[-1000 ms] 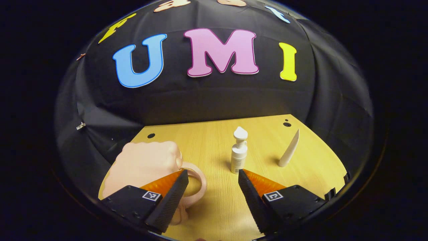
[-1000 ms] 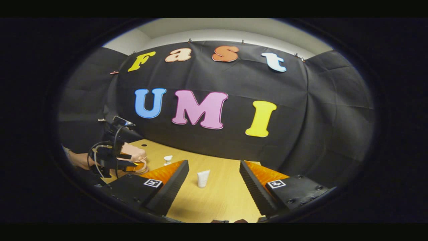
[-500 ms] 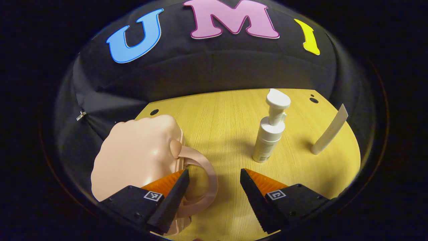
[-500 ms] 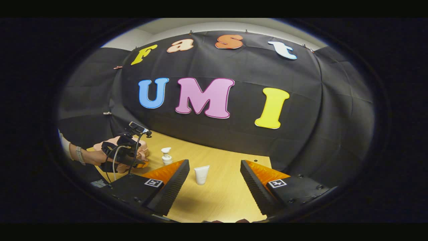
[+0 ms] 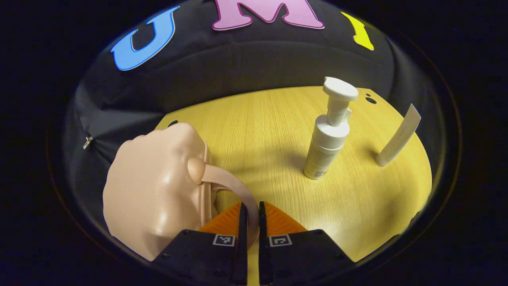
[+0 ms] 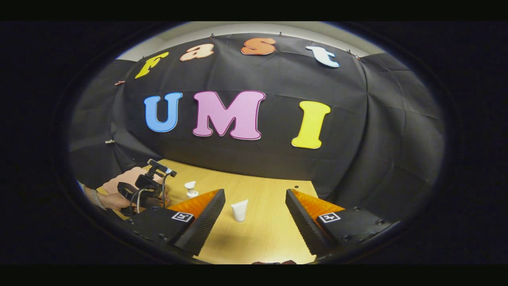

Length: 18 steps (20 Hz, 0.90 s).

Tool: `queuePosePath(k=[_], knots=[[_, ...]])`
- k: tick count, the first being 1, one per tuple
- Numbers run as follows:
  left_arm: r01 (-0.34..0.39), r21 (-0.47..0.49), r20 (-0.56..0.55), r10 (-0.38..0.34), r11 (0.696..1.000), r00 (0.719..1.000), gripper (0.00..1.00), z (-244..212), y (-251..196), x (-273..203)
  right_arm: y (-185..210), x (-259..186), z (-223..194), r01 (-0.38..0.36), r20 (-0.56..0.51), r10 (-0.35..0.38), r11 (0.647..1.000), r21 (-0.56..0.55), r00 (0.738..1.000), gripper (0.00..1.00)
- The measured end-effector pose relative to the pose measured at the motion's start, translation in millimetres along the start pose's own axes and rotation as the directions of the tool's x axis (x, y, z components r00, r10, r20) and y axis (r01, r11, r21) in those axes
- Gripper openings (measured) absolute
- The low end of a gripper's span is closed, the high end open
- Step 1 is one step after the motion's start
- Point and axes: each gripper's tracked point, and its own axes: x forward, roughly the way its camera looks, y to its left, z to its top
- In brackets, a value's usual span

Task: First open the suitcase, pack the skin care products into it, and then close the suitcase.

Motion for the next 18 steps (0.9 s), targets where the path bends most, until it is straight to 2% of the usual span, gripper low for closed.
queuePosePath(k=[3,5,6,7,9,10,12,14,16,18], knots=[[0.051,0.035,0.034,-0.053,0.998,0.998,0.14,17,0,-17,2,-1,7,0.028,0.026,-0.027,0.999,-0.035,0.999,0.97],[0.086,0.052,0.075,-0.09,0.995,0.993,0.14,35,11,-50,14,4,10,0.024,0.025,-0.024,1.0,-0.005,0.999,0.98],[0.105,0.051,0.104,-0.11,0.993,0.988,0.17,45,19,-72,24,8,16,0.008,0.041,-0.008,1.0,0.001,0.999,0.98],[0.114,0.064,0.133,-0.122,0.991,0.984,0.14,56,30,-95,31,12,19,-0.004,0.05,0.005,1.0,-0.006,0.999,0.98],[0.115,0.094,0.176,-0.13,0.989,0.976,0.14,80,52,-135,45,19,22,-0.034,0.063,0.035,0.999,-0.014,0.997,0.98],[0.127,0.088,0.196,-0.142,0.988,0.97,0.1,92,68,-155,53,24,22,-0.05,0.062,0.05,0.999,-0.005,0.997,0.96],[0.143,0.044,0.215,-0.149,0.989,0.965,0.13,106,98,-182,68,30,26,-0.086,0.068,0.084,0.996,0.02,0.994,0.98],[0.104,0.024,0.25,-0.106,0.994,0.962,0.13,120,143,-200,79,34,30,-0.109,0.08,0.106,0.993,0.035,0.991,0.98],[-0.003,0.044,0.295,-0.01,0.999,0.955,0.13,140,204,-209,86,37,29,-0.117,0.079,0.114,0.992,0.036,0.99,0.98],[-0.058,0.03,0.291,0.047,0.998,0.956,0.11,144,251,-211,90,42,27,-0.118,0.073,0.115,0.992,0.039,0.991,0.98]])
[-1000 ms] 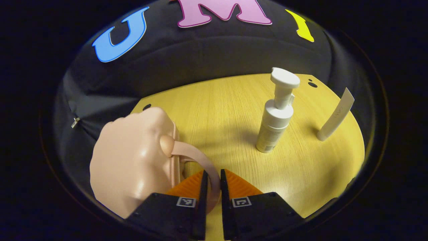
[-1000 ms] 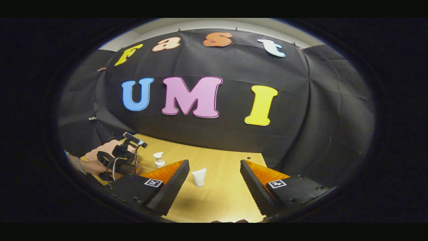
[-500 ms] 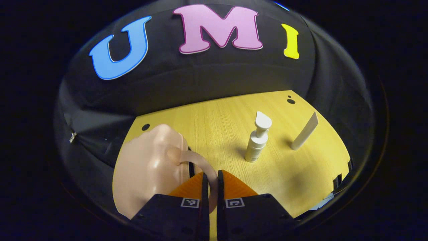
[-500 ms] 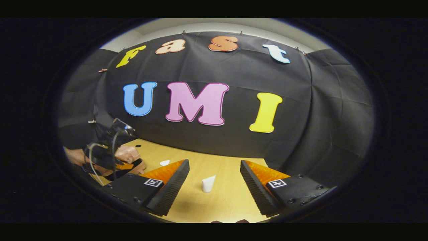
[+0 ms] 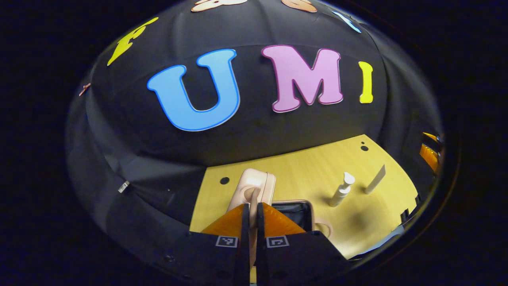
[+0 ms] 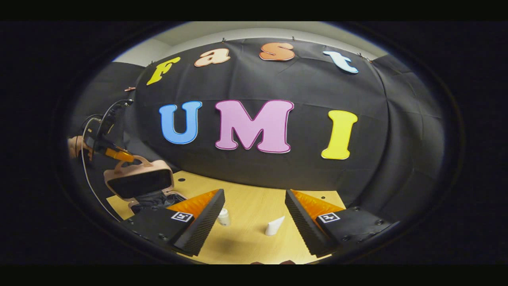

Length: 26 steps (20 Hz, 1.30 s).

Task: First open the suitcase, pack the skin care products into it, and then close the suitcase.

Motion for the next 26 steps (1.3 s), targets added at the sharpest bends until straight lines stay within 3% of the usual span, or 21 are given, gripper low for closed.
queuePosePath(k=[8,10,14,17,20,22,23,26], knots=[[-0.047,-0.084,0.019,0.049,0.995,0.999,0.1,-24,153,63,9,5,2,0.034,-0.018,-0.034,0.999,-0.002,0.999,0.98],[-0.081,-0.12,-0.025,0.079,0.989,0.997,0.1,-53,194,88,10,6,3,0.055,-0.022,-0.055,0.998,0.001,0.998,0.98],[-0.093,-0.214,-0.142,0.063,0.972,0.988,0.1,-141,245,148,19,5,-4,0.086,-0.077,-0.084,0.996,0.018,0.994,0.97],[-0.118,-0.314,-0.263,0.033,0.942,0.964,0.1,-219,269,187,25,0,-11,0.129,-0.128,-0.129,0.992,-0.01,0.983,0.97],[-0.133,-0.417,-0.307,-0.002,0.899,0.952,0.1,-268,269,207,43,-1,-22,0.129,-0.176,-0.134,0.991,-0.037,0.975,0.98],[-0.172,-0.388,-0.338,0.034,0.905,0.941,0.11,-289,276,217,54,3,-29,0.127,-0.198,-0.133,0.991,-0.041,0.971,0.98],[-0.173,-0.372,-0.339,0.04,0.912,0.94,0.18,-294,277,222,60,7,-33,0.124,-0.208,-0.129,0.992,-0.036,0.97,0.98],[-0.145,-0.325,-0.299,0.044,0.934,0.953,0.24,-284,281,224,70,19,-47,0.121,-0.238,-0.128,0.992,-0.043,0.963,0.98]])
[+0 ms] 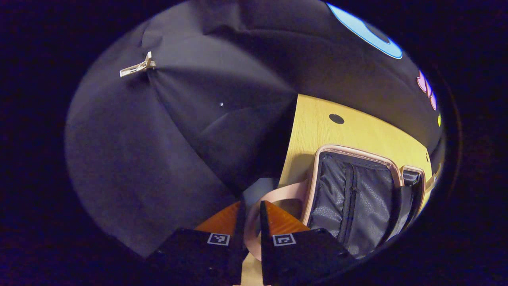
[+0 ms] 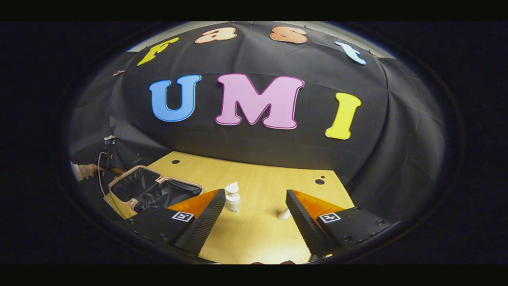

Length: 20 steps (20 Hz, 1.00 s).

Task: First open the suitcase, pack the skin care products into it, and then close the suitcase.

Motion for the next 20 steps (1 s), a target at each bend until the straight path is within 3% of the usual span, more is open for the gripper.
queuePosePath(k=[1,4,5,8,10,12,14,18,20], knots=[[-0.009,0.021,0.003,0.009,1.0,1.0,0.26,0,2,-3,3,5,-3,-0.001,-0.006,0.001,1.0,-0.007,1.0,0.98],[-0.075,0.092,0.051,0.07,0.993,0.996,0.98,13,13,-21,13,14,-6,-0.023,-0.004,0.023,1.0,-0.006,1.0,0.98],[-0.072,0.096,0.086,0.064,0.993,0.994,0.96,23,4,-34,12,17,-8,-0.018,0.001,0.018,1.0,-0.001,1.0,0.98],[0.053,0.096,0.185,-0.07,0.994,0.98,0.97,47,-70,-84,-8,20,-8,0.053,0.045,-0.052,0.998,-0.039,0.998,0.94],[0.121,0.171,0.288,-0.168,0.978,0.943,0.97,63,-141,-129,-32,20,0,0.13,0.103,-0.122,0.989,-0.074,0.987,0.98],[0.212,0.262,0.348,-0.297,0.941,0.889,0.96,67,-228,-170,-40,24,1,0.136,0.135,-0.129,0.989,-0.048,0.982,0.97],[0.292,0.336,0.316,-0.399,0.896,0.861,0.96,52,-311,-199,-49,34,-11,0.127,0.11,-0.126,0.992,-0.008,0.986,0.97],[0.414,0.444,0.241,-0.551,0.795,0.799,0.96,16,-459,-231,-68,51,-48,0.121,0.056,-0.124,0.991,0.053,0.991,0.98],[0.461,0.472,0.191,-0.598,0.751,0.779,0.97,-8,-520,-224,-80,63,-67,0.13,0.027,-0.134,0.987,0.098,0.991,0.97]])
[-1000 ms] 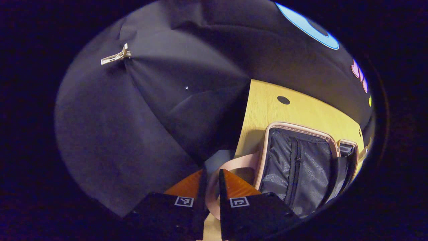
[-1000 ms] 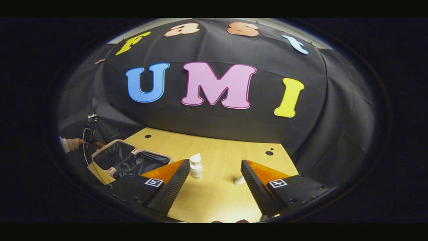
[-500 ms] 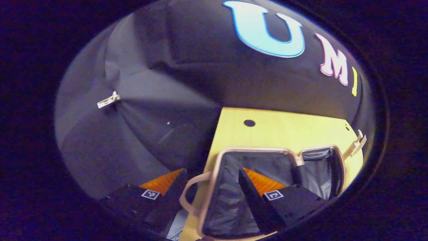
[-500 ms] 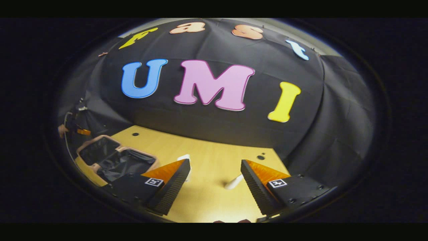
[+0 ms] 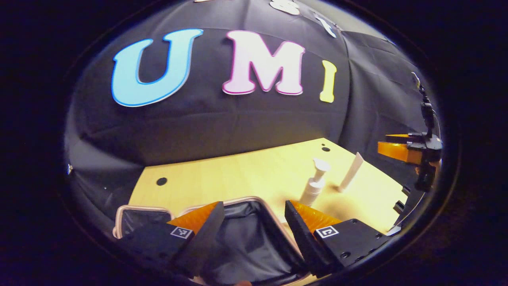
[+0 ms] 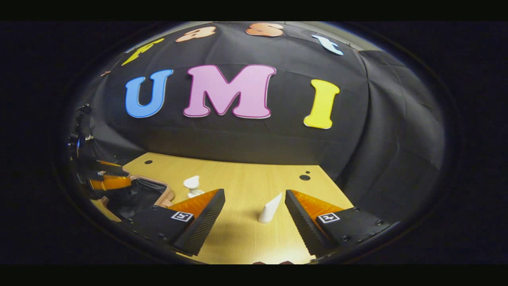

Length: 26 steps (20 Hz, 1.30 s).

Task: First open the suitcase, pack the skin care products into it, and then close the suitcase.

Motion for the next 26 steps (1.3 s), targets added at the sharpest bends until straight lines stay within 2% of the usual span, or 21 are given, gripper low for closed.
queuePosePath(k=[5,10,13,16,17,18,19,20,21,22,24,26], knots=[[0.055,0.012,-0.087,-0.054,0.998,0.995,0.97,-23,-75,71,-22,48,-62,0.025,-0.132,-0.016,0.997,0.069,0.991,0.97],[0.078,-0.021,-0.142,-0.08,0.997,0.987,0.97,-48,-103,142,-27,96,-104,0.021,-0.227,0.002,0.995,0.1,0.974,0.98],[0.046,-0.016,-0.172,-0.048,0.999,0.984,0.98,-62,-102,178,-32,120,-131,0.036,-0.295,0.003,0.991,0.128,0.955,0.98],[-0.021,0.017,-0.189,0.024,1.0,0.982,0.98,-65,-87,196,-30,135,-160,0.056,-0.379,0.024,0.978,0.199,0.925,0.98],[-0.026,0.013,-0.201,0.028,1.0,0.979,0.98,-68,-87,199,-33,138,-168,0.072,-0.396,0.015,0.976,0.204,0.918,0.97],[-0.016,0.013,-0.226,0.018,1.0,0.974,0.98,-72,-90,200,-33,140,-170,0.082,-0.401,0.008,0.975,0.207,0.916,0.89],[0.023,0.004,-0.246,-0.021,1.0,0.969,0.98,-75,-96,197,-35,141,-170,0.083,-0.399,0.007,0.974,0.209,0.917,0.81],[0.0,0.02,-0.251,0.005,1.0,0.968,0.93,-76,-98,200,-34,143,-172,0.082,-0.402,0.008,0.975,0.205,0.916,0.73],[0.003,0.026,-0.274,0.005,1.0,0.962,0.6,-76,-92,196,-37,148,-171,0.084,-0.39,-0.002,0.978,0.193,0.921,0.64],[0.023,0.007,-0.3,-0.02,1.0,0.954,0.59,-79,-95,198,-37,143,-171,0.076,-0.404,0.01,0.978,0.196,0.915,0.56],[0.035,-0.043,-0.335,-0.047,0.998,0.941,0.56,-77,-99,185,-31,135,-171,0.051,-0.427,0.052,0.973,0.226,0.903,0.52],[0.047,-0.048,-0.328,-0.06,0.998,0.943,0.56,-61,-98,161,-27,120,-157,0.018,-0.401,0.075,0.974,0.224,0.913,0.53]])
